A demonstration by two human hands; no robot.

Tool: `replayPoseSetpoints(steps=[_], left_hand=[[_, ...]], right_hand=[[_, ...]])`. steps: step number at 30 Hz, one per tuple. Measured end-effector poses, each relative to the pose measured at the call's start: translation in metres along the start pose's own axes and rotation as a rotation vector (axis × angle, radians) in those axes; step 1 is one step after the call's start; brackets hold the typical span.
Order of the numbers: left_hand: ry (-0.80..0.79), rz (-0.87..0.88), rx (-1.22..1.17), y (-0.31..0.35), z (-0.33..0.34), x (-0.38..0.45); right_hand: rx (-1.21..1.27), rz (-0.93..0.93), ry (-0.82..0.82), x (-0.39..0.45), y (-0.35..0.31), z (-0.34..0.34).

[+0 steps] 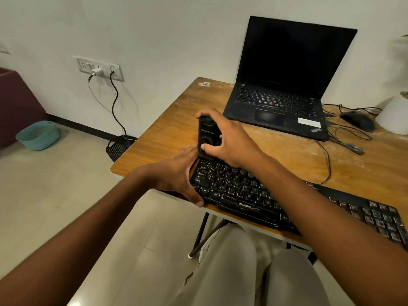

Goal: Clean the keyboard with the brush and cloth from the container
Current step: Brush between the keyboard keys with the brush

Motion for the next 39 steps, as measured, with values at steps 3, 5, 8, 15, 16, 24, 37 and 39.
replayPoseSetpoints(steps=[3, 5, 8, 15, 16, 24, 37, 39], left_hand=[[-0.023, -0.035, 0.013, -0.007, 0.000, 0.001], [-0.028, -0.038, 0.032, -0.012, 0.000, 0.003], [-0.034, -0.029, 0.034, -0.013, 0.000, 0.005], [-0.037, -0.059, 0.053, -0.016, 0.001, 0.005], [-0.042, -0.052, 0.048, -0.015, 0.001, 0.005], [-0.053, -0.043, 0.049, -0.015, 0.002, 0.004], [-0.051, -0.044, 0.022, -0.017, 0.001, 0.005], [-0.044, -0.046, 0.024, -0.015, 0.002, 0.004]], right_hand=[[-0.067, -0.002, -0.054, -0.010, 0.011, -0.009], [-0.136, -0.021, -0.110, -0.014, 0.014, -0.020], [-0.173, -0.026, -0.108, -0.010, 0.009, -0.026], [-0.042, 0.004, -0.023, -0.006, 0.006, -0.007], [-0.078, 0.002, -0.042, -0.009, 0.010, -0.011], [-0.108, 0.006, -0.039, -0.009, 0.012, -0.025], [-0.160, 0.009, -0.047, -0.011, 0.013, -0.028], [-0.085, 0.009, -0.025, -0.006, 0.004, -0.018]])
Point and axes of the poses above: each hand's wrist, its own x-axis towards the middle knuckle, its own z-axis out of the palm, y = z × x, the point moved 3 cm from there along x, towards the middle knuckle, and after that the axes turned 15 degrees about -x, right-handed, at the moved point
